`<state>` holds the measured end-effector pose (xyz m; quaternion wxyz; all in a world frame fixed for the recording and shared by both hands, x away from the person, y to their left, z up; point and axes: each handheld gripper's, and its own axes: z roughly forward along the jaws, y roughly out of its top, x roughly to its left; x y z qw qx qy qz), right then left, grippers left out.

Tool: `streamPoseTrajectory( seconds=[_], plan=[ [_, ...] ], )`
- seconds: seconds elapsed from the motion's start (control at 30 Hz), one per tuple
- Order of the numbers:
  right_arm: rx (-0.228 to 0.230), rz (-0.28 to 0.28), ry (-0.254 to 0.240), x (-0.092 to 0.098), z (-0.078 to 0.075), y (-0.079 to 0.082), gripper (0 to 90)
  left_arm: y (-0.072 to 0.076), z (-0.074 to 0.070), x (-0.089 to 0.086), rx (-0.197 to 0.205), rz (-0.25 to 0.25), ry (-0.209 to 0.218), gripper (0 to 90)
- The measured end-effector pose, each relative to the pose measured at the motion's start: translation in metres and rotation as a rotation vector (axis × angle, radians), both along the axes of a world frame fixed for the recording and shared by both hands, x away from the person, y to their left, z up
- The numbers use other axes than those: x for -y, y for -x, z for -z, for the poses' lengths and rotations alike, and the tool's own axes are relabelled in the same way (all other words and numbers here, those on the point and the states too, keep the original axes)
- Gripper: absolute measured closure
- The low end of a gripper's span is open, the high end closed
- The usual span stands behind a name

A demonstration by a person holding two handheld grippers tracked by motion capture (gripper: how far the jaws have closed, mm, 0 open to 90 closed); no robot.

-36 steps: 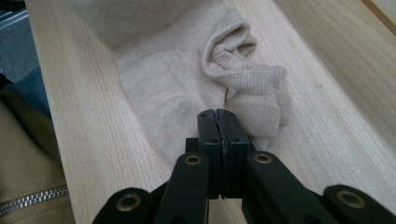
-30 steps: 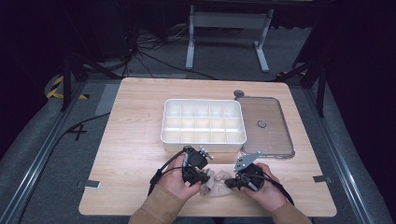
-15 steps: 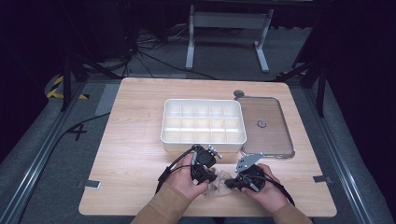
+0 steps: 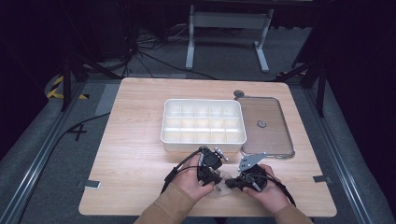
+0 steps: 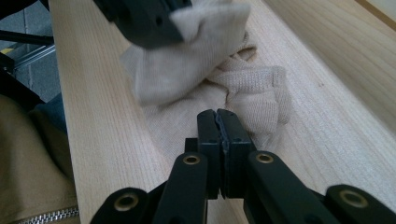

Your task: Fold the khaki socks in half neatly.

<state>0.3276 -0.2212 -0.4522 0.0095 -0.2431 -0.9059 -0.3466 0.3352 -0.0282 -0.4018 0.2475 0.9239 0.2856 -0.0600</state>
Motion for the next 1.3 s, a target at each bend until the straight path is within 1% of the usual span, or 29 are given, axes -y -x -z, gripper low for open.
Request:
streamPoseTrajectory(
  seconds=[0.1,0.2,0.23,0.27,0.3,0.37,0.4,0.47,0.5,0.57,0.67,0.7,0.77,0.83,0.9,0.97,1.0,1.07,1.13,1.17,1.2,1.23,1.3],
  plan=[
    [-0.008,0.003,-0.011,0.001,0.0,0.0,88.7,0.001,0.002,0.003,-0.011,0.013,-0.01,86.3],
    [-0.014,0.005,-0.019,0.002,0.001,-0.001,88.8,0.004,0.0,0.005,-0.011,0.019,-0.013,86.2],
    [-0.014,0.003,-0.018,0.002,0.001,-0.001,88.8,0.004,0.0,0.005,-0.003,0.032,-0.012,86.2],
    [-0.013,0.003,-0.018,0.002,0.001,-0.001,88.8,0.004,0.0,0.006,-0.003,0.034,-0.013,86.2],
    [-0.013,0.003,-0.018,0.002,0.001,-0.001,88.8,0.005,0.001,0.007,-0.006,0.026,-0.01,86.2],
    [-0.011,0.003,-0.017,0.002,0.001,-0.001,88.8,0.003,0.004,0.007,-0.01,0.03,-0.007,86.2],
    [-0.011,0.004,-0.017,0.002,0.001,-0.001,88.8,0.003,0.006,0.007,-0.023,0.027,-0.01,86.0],
    [-0.01,0.005,-0.015,0.002,0.001,0.0,88.6,0.002,0.01,0.007,-0.031,0.033,-0.004,84.3],
    [-0.011,0.006,-0.016,0.002,0.001,0.0,88.4,0.001,0.01,0.006,-0.039,0.04,0.006,81.2],
    [-0.01,0.007,-0.016,0.002,0.001,0.0,87.1,0.001,0.01,0.003,-0.068,0.043,0.04,73.7],
    [0.001,0.011,-0.007,0.004,-0.002,0.001,85.7,0.001,0.004,-0.003,-0.074,0.054,0.078,67.4],
    [0.011,0.015,0.003,0.005,-0.005,0.001,85.8,0.001,0.003,-0.006,-0.074,0.047,0.098,66.8],
    [0.019,0.021,0.008,0.009,-0.011,0.002,86.5,0.001,-0.001,-0.012,-0.062,0.036,0.12,66.0],
    [0.033,0.032,0.003,0.013,-0.018,0.003,87.5,0.001,-0.008,-0.018,-0.04,0.023,0.124,66.2],
    [0.054,0.04,-0.008,0.016,-0.027,0.005,88.3,0.001,-0.012,-0.025,-0.027,0.002,0.125,66.6],
    [0.074,0.036,-0.022,0.015,-0.034,0.007,88.6,0.0,-0.015,-0.031,-0.02,-0.019,0.118,67.4],
    [0.087,0.035,-0.027,0.013,-0.037,0.008,88.6,-0.001,-0.014,-0.034,-0.013,-0.032,0.126,67.7],
    [0.112,0.02,-0.043,0.008,-0.043,0.01,88.9,-0.002,-0.015,-0.041,-0.013,-0.055,0.121,68.8],
    [0.127,-0.006,-0.07,-0.002,-0.047,0.013,89.4,-0.003,-0.015,-0.046,-0.008,-0.07,0.117,69.4],
    [0.131,-0.018,-0.074,-0.007,-0.048,0.014,89.4,-0.003,-0.015,-0.048,-0.003,-0.076,0.12,69.6],
    [0.131,-0.018,-0.074,-0.007,-0.048,0.014,89.4,-0.003,-0.015,-0.048,-0.003,-0.076,0.12,69.9],
    [0.143,-0.043,-0.071,-0.018,-0.047,0.015,89.4,-0.001,-0.016,-0.052,-0.006,-0.089,0.117,70.0],
    [0.145,-0.048,-0.066,-0.021,-0.046,0.015,89.3,0.0,-0.015,-0.054,-0.004,-0.096,0.117,70.0]
  ],
)
